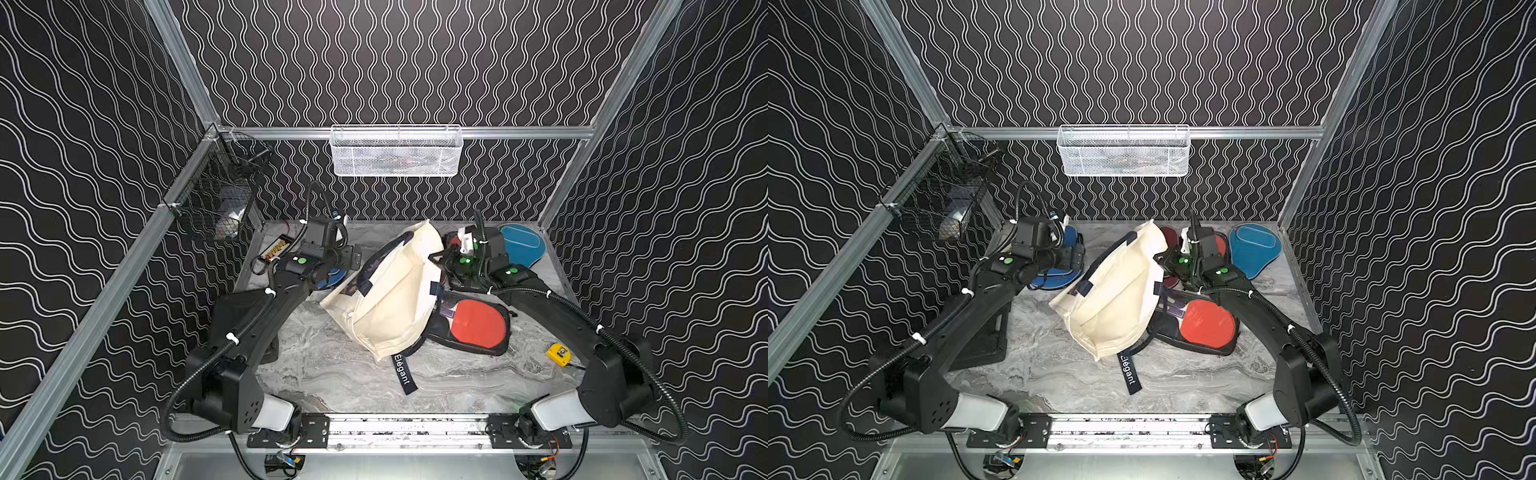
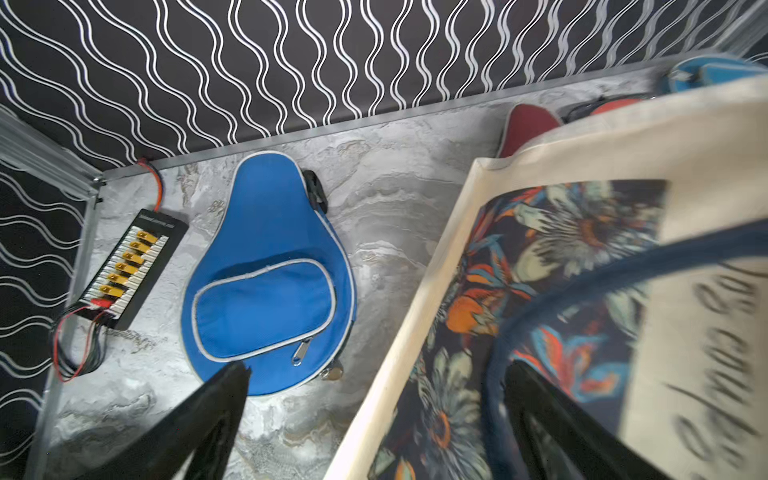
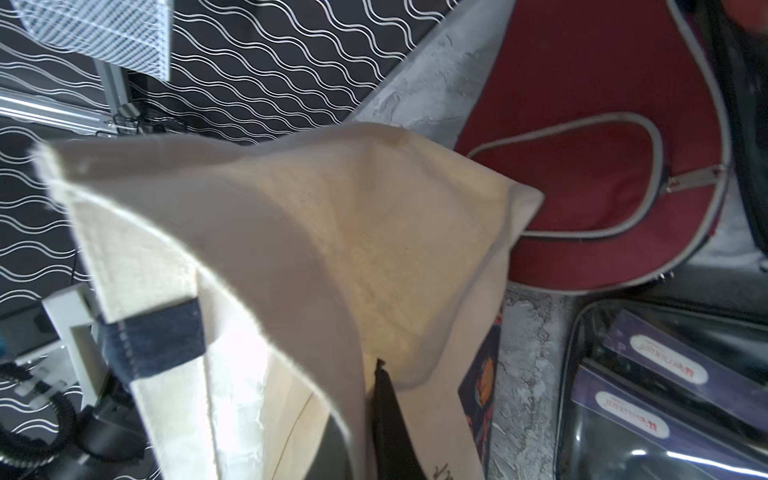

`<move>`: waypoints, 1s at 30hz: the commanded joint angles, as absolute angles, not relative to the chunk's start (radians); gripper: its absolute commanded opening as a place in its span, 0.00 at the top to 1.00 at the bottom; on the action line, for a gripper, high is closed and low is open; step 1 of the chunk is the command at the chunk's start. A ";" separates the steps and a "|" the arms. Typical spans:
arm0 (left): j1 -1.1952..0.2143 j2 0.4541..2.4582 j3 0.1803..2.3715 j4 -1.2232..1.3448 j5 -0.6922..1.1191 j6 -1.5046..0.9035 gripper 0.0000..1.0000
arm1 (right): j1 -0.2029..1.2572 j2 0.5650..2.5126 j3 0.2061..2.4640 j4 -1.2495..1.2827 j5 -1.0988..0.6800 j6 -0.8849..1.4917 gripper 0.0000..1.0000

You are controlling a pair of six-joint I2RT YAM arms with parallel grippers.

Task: Remove the ping pong set from the canvas bag
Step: Place the canvas bag at the center of the board.

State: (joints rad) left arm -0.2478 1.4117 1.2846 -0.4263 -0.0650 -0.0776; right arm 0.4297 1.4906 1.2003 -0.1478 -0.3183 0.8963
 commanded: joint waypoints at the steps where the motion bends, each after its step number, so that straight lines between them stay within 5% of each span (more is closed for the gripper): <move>1: -0.245 1.366 1.267 -0.452 0.007 -0.138 0.01 | 0.430 1.510 1.277 -0.229 -0.291 0.846 1.00; 18: -0.250 1.261 1.250 -0.460 0.141 -0.170 0.02 | 0.430 1.770 1.746 -0.579 -0.277 0.665 1.00; 30: -0.300 1.271 1.295 -0.454 0.139 -0.144 0.03 | 0.430 1.799 1.792 -0.588 -0.283 0.644 1.00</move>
